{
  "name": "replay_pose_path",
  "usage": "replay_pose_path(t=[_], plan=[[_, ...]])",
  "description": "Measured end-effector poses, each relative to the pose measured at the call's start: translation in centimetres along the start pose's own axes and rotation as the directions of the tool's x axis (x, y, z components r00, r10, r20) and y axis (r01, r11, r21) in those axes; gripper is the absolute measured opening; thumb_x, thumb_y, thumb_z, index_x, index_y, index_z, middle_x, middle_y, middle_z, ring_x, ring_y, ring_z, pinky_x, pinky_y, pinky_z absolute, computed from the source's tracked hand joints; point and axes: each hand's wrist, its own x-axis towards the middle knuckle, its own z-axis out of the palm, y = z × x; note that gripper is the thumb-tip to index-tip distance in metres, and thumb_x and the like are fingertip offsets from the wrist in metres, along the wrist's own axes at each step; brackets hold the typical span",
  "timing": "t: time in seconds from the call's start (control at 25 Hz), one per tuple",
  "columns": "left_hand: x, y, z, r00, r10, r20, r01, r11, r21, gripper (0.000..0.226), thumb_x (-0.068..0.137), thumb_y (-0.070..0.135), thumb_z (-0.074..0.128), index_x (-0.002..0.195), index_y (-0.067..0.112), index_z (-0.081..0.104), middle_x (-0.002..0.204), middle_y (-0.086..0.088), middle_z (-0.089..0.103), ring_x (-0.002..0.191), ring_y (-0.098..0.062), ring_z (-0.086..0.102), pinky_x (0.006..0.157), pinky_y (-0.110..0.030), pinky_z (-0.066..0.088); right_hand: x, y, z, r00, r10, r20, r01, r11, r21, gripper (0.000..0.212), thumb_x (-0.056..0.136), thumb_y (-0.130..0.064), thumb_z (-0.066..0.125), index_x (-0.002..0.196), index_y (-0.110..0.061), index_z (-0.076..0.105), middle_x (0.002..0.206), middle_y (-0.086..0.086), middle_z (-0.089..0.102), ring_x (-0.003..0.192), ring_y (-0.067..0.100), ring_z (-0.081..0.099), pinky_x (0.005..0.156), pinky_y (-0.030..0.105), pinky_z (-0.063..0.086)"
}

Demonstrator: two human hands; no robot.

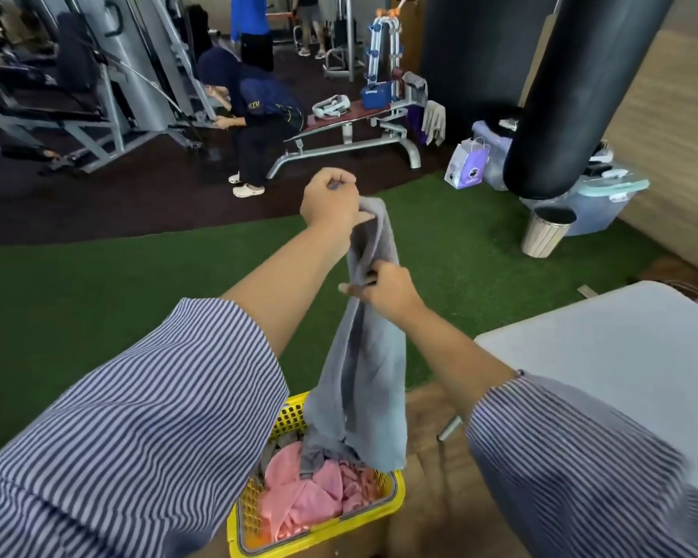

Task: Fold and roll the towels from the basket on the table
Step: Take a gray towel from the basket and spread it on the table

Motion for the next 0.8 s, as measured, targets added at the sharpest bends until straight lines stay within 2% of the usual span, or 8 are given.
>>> replay_pose_path(t=[0.08,0.16,0.24,0.32,0.4,0.48,0.56,0.8], plan=[[0.3,0.6,-0.4,0.998,0.051,-0.035,-0.051,0.999,0.014,0.026,0.092,0.004,0.050,0.071,0.015,0.063,0.078,0.007,0.052,0.075,-0.018,0.060,0.070,-0.039,0.060,-0.2,0.6,0.2,0.978,0.092,-0.187,-0.063,0.985,0.159,0.013,0.090,-0.017,0.053,0.085,-0.006,0.058,0.076,0.007,0.056,0.063,0.021,0.051,0.054,0.022,0.034],[1.6,0.4,-1.9,0.979,0.202,0.015,-0.197,0.933,0.301,0.021,0.085,0.014,0.052,0.065,0.012,0.059,0.073,0.000,0.056,0.084,-0.029,0.064,0.081,-0.038,0.056,-0.7,1.7,-1.0,0.932,0.070,-0.355,0.019,0.970,0.242,0.023,0.093,-0.013,0.045,0.071,-0.017,0.045,0.063,0.000,0.046,0.054,0.008,0.041,0.050,0.023,0.028],[1.8,0.0,-3.2,0.957,0.167,0.236,-0.287,0.645,0.708,0.012,0.074,0.025,0.058,0.075,0.014,0.057,0.104,-0.018,0.056,0.098,-0.033,0.059,0.092,-0.030,0.048,-1.4,2.4,-3.1,0.911,-0.048,-0.409,0.147,0.965,0.215,0.020,0.092,-0.012,0.047,0.072,-0.016,0.049,0.059,-0.004,0.042,0.055,0.003,0.040,0.052,0.019,0.030],[1.0,-0.9,-3.2,0.874,-0.079,0.479,-0.421,0.369,0.829,0.039,0.074,0.027,0.068,0.112,0.024,0.059,0.132,-0.015,0.032,0.117,-0.032,0.044,0.100,-0.033,0.040,-2.1,2.3,-5.1,0.917,-0.141,-0.374,0.214,0.964,0.161,0.011,0.088,-0.009,0.052,0.081,-0.010,0.060,0.063,-0.003,0.051,0.059,-0.001,0.044,0.057,0.011,0.033],[-0.5,-1.9,-2.1,0.703,-0.189,0.686,-0.581,0.404,0.707,0.051,0.077,0.027,0.071,0.126,0.028,0.056,0.135,-0.006,0.039,0.125,-0.025,0.041,0.100,-0.029,0.036,-2.7,1.9,-6.7,0.910,-0.185,-0.372,0.243,0.963,0.115,0.009,0.086,-0.008,0.055,0.084,-0.008,0.064,0.069,-0.001,0.059,0.063,-0.002,0.048,0.058,0.012,0.036],[-1.8,-3.4,-0.5,0.630,-0.155,0.761,-0.562,0.585,0.584,0.026,0.080,0.025,0.071,0.105,0.021,0.066,0.108,0.000,0.062,0.101,-0.017,0.057,0.080,-0.025,0.043,-3.3,1.9,-8.7,0.878,-0.200,-0.436,0.248,0.967,0.056,0.008,0.085,-0.012,0.057,0.082,-0.010,0.065,0.076,0.005,0.064,0.070,0.010,0.054,0.062,0.021,0.040],[-2.7,-4.5,0.9,0.650,0.060,0.758,-0.633,0.596,0.495,0.005,0.083,0.013,0.061,0.083,0.011,0.065,0.080,-0.005,0.063,0.074,-0.020,0.056,0.063,-0.027,0.038,-4.4,2.7,-10.9,0.858,-0.203,-0.471,0.221,0.975,-0.019,0.009,0.084,-0.017,0.062,0.080,-0.009,0.064,0.077,0.006,0.065,0.072,0.015,0.055,0.064,0.022,0.040],[-5.3,-2.1,4.1,0.554,0.651,0.519,-0.825,0.512,0.238,0.032,0.074,0.003,0.038,0.095,0.000,0.062,0.093,-0.015,0.064,0.089,-0.027,0.057,0.077,-0.029,0.041,-7.6,8.2,-12.6,0.928,-0.099,-0.360,0.020,0.976,-0.218,0.029,0.079,-0.006,0.059,0.057,-0.013,0.042,0.053,0.002,0.038,0.054,0.020,0.034,0.055,0.029,0.026]])
